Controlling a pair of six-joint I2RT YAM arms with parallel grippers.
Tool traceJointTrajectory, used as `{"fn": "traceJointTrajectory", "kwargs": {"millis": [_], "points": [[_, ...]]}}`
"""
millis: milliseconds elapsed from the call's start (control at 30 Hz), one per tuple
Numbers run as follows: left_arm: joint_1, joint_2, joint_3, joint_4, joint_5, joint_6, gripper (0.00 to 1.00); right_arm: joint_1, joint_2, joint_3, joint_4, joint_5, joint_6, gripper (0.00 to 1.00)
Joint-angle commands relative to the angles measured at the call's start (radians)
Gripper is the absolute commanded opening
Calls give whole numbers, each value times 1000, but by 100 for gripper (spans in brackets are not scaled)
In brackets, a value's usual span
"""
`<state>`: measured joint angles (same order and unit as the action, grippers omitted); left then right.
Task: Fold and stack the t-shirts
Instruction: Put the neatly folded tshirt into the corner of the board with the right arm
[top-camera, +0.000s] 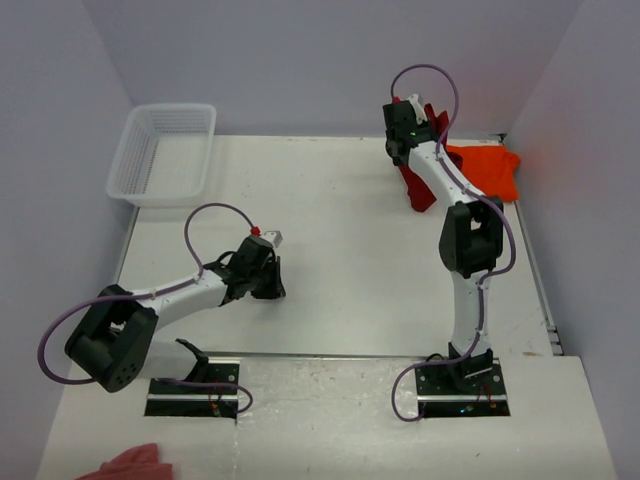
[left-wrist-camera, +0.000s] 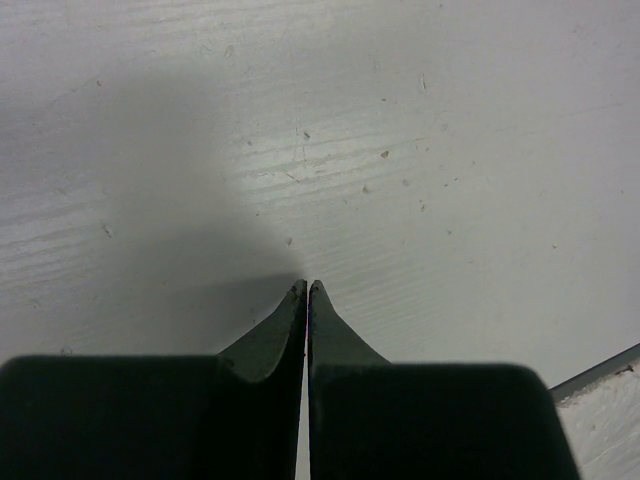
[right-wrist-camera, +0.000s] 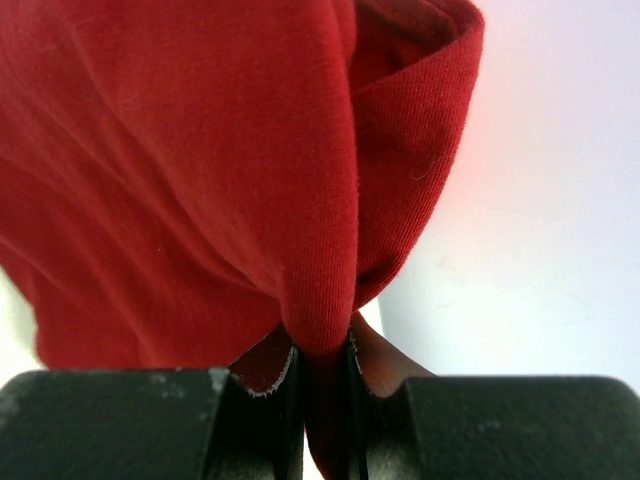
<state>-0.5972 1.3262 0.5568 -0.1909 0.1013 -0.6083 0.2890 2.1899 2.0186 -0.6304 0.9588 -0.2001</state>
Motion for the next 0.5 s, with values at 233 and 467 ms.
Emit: {"fn": "traceJointTrajectory", "kwargs": {"millis": [233, 467], "points": [[-6, 37, -11, 62, 25, 21, 1, -27, -12, 75, 216, 78, -200, 0], [-6, 59, -11, 71, 28, 24, 1, -33, -15, 92, 219, 69, -208, 0]]}}
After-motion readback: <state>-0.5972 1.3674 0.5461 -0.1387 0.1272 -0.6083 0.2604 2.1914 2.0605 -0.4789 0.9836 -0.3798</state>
